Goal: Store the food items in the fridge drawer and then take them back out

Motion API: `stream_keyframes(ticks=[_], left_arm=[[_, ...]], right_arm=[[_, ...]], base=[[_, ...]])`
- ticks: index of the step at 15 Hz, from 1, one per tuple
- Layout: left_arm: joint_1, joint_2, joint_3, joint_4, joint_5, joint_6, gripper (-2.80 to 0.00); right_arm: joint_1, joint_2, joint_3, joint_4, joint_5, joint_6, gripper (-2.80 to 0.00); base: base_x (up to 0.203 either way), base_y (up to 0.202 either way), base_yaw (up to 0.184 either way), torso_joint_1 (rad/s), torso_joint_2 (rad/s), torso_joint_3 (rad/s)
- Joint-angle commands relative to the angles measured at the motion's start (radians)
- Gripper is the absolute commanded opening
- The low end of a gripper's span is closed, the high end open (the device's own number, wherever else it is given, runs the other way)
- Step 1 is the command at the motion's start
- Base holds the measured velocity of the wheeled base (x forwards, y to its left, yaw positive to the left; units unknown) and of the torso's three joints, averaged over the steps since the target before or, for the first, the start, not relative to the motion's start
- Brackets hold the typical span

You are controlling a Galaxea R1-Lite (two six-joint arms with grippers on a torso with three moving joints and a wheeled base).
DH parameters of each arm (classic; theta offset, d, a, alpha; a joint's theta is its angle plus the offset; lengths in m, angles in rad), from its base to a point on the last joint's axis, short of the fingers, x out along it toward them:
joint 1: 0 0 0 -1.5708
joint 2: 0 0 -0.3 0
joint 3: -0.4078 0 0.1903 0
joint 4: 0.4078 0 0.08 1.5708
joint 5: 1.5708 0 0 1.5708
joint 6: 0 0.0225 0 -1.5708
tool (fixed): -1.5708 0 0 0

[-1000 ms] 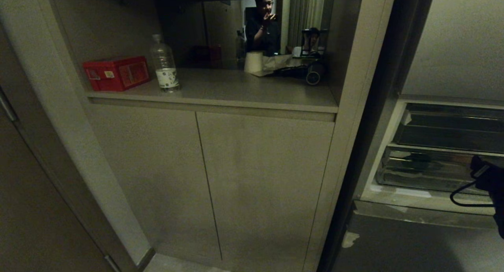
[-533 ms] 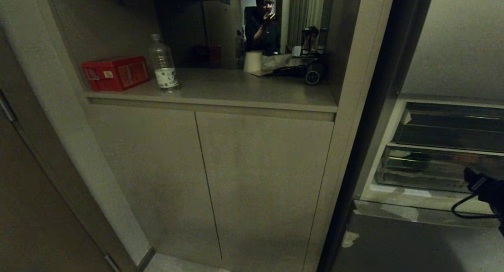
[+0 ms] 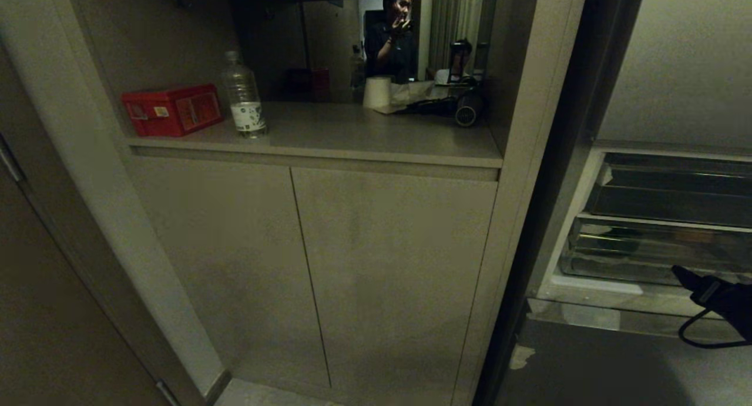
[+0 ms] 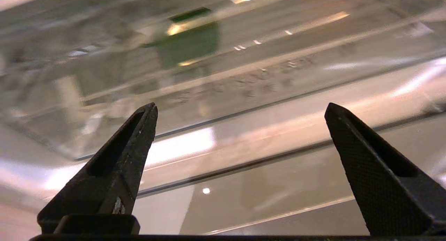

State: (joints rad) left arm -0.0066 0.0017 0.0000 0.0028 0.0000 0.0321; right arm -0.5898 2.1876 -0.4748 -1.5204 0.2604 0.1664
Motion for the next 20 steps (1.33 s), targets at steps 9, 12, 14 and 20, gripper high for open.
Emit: stream_keyframes(ticks=[9,12,14,20], left_arm=[[0.0,0.001,0.0,0.0,0.0,0.0,-2.8],[0.0,0.001,0.0,0.0,0.0,0.0,-2.8],[0.0,0.001,0.0,0.0,0.0,0.0,-2.8],[0.0,0.001,0.0,0.0,0.0,0.0,-2.8]], right_arm=[[-0.001,-0.074,0.013,0.105,0.077,0.001,0.0],[-0.001,-0.103,0.023,0.174,0.147,0.001,-2.8],[0.0,-0.124,0.036,0.203,0.207,-0.001,-2.8],[0.128,-0.221,0.067,0.428,0.36,-0.079,-2.8]], base=[[0.0,0.0,0.0,0.0,0.0,0.0],[0.0,0.0,0.0,0.0,0.0,0.0],[0.0,0.0,0.0,0.0,0.0,0.0],[0.0,0.0,0.0,0.0,0.0,0.0]])
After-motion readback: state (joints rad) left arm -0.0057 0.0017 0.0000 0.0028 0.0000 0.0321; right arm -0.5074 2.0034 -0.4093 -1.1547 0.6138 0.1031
